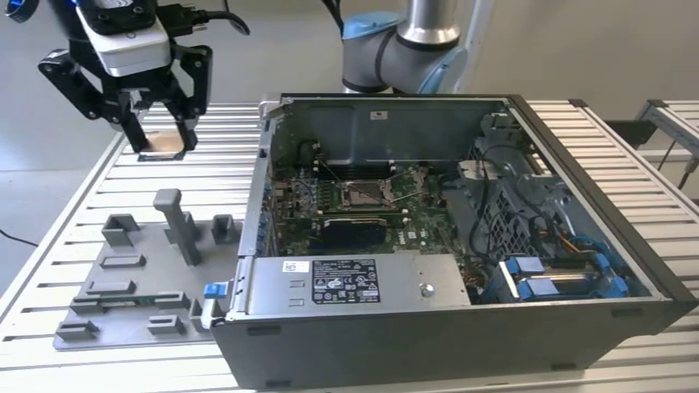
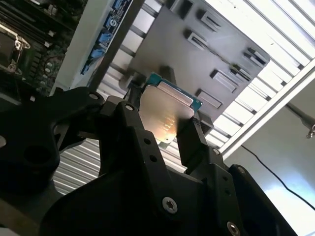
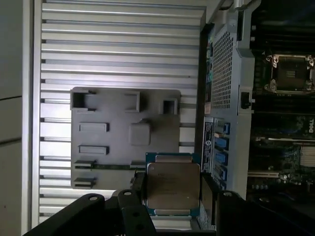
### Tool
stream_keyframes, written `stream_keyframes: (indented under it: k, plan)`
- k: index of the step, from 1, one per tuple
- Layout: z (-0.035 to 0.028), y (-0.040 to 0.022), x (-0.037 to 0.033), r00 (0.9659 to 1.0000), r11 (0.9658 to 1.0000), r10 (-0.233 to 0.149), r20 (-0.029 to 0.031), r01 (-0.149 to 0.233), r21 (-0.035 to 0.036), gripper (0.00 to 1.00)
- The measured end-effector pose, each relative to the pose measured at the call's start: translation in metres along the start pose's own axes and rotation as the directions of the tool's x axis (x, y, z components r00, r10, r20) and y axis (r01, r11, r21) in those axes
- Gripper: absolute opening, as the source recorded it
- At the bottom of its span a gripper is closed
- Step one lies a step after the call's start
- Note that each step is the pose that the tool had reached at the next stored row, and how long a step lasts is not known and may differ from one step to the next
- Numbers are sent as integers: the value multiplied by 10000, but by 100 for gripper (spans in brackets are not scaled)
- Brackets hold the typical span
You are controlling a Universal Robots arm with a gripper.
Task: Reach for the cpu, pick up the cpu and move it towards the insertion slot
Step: 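Pick up the cpu and move it towards the insertion slot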
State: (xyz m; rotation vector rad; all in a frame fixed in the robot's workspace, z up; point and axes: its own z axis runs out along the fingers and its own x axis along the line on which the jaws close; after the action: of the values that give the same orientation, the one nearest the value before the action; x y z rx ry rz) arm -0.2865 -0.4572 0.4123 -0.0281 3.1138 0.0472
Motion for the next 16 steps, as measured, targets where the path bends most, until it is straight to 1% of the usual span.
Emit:
stream_keyframes:
  k: [5, 16]
  plan:
    - [6, -3, -191, 10000, 10000, 1, 1, -1, -1, 0]
    - [19, -13, -693, 10000, 10000, 0, 0, 0, -1, 0]
